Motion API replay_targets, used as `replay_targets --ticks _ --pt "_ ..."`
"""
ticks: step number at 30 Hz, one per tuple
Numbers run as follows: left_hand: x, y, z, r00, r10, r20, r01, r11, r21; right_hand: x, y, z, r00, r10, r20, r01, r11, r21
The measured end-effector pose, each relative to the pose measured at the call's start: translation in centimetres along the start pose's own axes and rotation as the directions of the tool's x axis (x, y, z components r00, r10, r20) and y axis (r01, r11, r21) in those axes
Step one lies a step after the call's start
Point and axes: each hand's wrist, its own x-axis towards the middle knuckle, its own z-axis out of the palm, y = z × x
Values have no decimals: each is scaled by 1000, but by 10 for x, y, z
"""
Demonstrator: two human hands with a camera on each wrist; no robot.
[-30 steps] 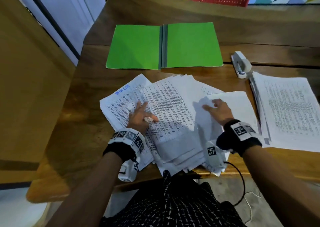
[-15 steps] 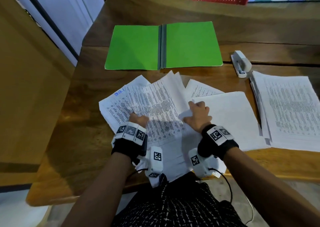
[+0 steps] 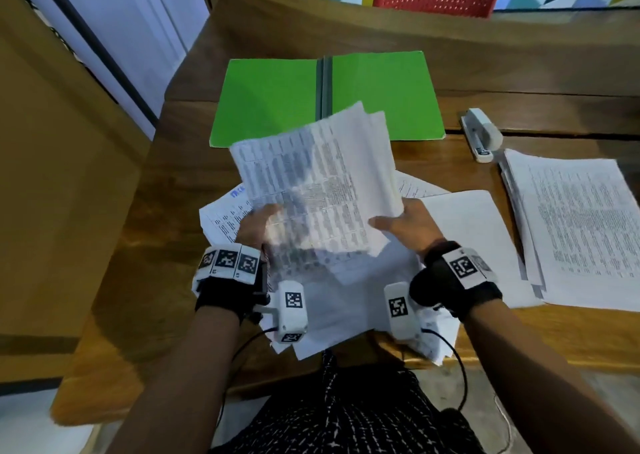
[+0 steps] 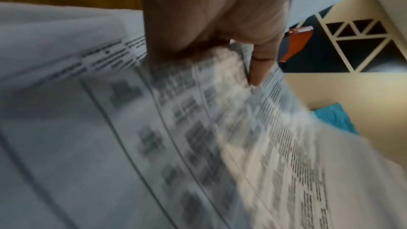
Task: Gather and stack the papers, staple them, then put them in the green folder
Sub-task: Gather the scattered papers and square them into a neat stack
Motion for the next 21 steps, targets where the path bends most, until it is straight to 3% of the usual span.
replay_targets --ticks 2,3,5,7,9,12,14,17,21 --pt "2 1 -6 991 74 -110 -50 976 212 5 7 -6 998 16 -60 -19 999 -45" --pt "1 -4 -11 971 91 -221 -27 961 277 8 13 -9 995 45 -87 -49 998 -45" --pt "-1 -15 -27 929 75 -363 77 919 387 11 29 -14 982 137 -128 -143 989 -41" --pt "1 -27 -34 914 86 -396 157 826 541 12 47 -13 967 221 -127 -234 968 -94" --pt "4 -31 -35 890 21 -456 231 841 490 12 61 -9 959 246 -139 -265 955 -134" --pt "2 -20 -18 920 129 -370 99 838 537 12 71 -5 962 230 -146 -248 962 -117" --pt "-5 -3 -6 889 232 -394 -33 892 450 12 72 -5 963 233 -134 -245 966 -80" --pt "-16 46 1 771 448 -452 -256 869 423 8 72 -6 971 210 -115 -217 975 -49" --pt "-38 119 -12 486 772 -410 -561 635 531 6 75 -6 973 191 -126 -194 981 -8"
